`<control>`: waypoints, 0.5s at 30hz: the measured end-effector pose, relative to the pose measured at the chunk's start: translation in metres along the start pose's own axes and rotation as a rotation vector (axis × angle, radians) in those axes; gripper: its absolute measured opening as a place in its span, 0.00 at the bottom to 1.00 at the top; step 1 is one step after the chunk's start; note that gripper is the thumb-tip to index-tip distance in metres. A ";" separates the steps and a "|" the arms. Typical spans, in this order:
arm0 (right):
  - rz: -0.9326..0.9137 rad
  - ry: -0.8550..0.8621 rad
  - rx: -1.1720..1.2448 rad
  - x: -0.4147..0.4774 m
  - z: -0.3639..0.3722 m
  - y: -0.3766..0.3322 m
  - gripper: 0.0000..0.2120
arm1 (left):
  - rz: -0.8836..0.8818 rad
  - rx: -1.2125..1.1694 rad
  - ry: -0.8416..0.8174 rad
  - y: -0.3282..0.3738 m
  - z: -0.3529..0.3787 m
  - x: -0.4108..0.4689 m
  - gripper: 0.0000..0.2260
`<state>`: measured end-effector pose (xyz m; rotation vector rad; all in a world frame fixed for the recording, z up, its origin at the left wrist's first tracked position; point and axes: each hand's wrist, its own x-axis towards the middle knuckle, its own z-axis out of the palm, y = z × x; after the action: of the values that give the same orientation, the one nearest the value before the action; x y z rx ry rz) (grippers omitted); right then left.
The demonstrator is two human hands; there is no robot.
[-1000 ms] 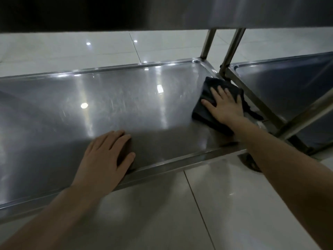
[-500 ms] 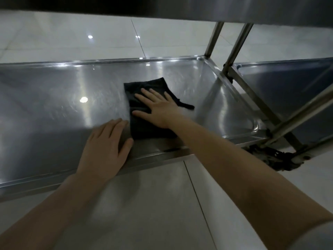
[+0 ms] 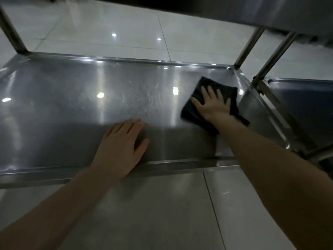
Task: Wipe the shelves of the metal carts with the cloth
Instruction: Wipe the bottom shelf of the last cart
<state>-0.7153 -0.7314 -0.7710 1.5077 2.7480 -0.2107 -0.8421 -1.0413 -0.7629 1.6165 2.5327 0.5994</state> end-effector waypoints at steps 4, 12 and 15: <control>-0.384 -0.027 0.009 -0.022 0.030 -0.151 0.37 | -0.060 0.103 -0.007 -0.046 -0.023 -0.010 0.23; -0.261 0.049 -0.026 -0.011 0.011 -0.041 0.36 | -0.007 0.097 -0.140 -0.088 -0.050 -0.025 0.31; 0.080 0.015 -0.066 -0.014 0.004 0.039 0.40 | -0.001 0.093 -0.114 -0.114 -0.058 -0.044 0.32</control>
<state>-0.6756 -0.7229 -0.7782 1.6045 2.6712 -0.1076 -0.9356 -1.1385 -0.7576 1.6278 2.5131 0.3829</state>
